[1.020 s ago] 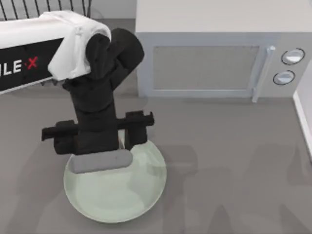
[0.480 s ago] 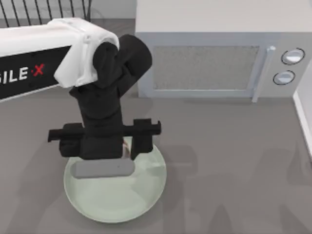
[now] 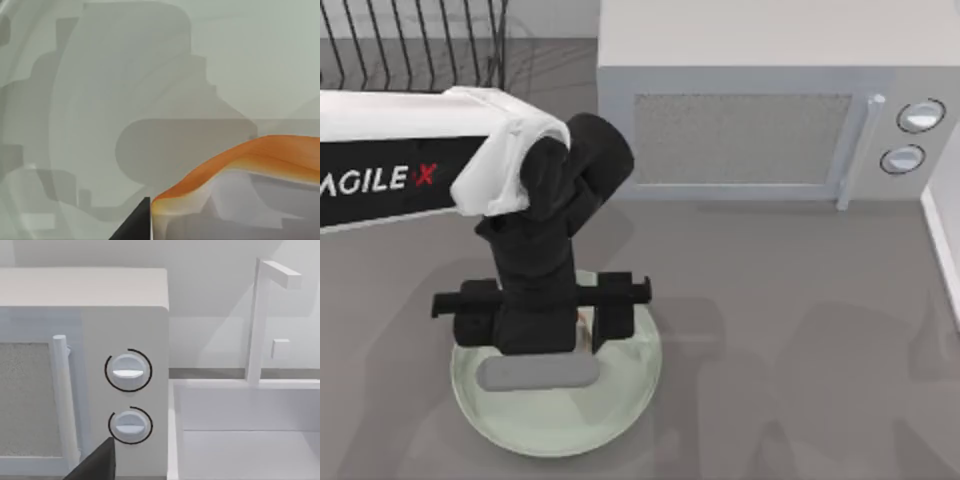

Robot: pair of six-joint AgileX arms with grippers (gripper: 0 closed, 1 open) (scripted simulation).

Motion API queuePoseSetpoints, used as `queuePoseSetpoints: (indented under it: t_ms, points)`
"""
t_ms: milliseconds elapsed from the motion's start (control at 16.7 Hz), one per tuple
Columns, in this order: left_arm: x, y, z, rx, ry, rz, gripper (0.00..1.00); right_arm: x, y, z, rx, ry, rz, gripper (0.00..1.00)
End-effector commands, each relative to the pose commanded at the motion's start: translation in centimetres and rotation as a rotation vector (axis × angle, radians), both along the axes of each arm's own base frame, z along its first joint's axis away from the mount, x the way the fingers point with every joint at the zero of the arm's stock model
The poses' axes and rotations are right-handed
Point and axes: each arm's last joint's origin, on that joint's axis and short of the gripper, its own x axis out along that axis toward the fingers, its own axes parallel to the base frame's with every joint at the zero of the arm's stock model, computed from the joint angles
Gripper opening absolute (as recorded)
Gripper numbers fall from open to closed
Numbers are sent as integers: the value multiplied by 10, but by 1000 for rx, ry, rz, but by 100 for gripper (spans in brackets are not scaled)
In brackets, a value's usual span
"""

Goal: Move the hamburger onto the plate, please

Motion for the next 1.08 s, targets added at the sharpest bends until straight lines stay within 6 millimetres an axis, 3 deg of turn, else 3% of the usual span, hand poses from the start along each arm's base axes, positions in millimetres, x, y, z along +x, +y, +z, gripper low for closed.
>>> queuePoseSetpoints:
  t_ms: [120,900,1080]
  points:
    - [0,0,0,0,0,0,0,0,0,0,0,0,0,100]
    - [0,0,0,0,0,0,98,0,0,0,0,0,0,100]
    - [0,0,0,0,0,0,100,0,0,0,0,0,0,100]
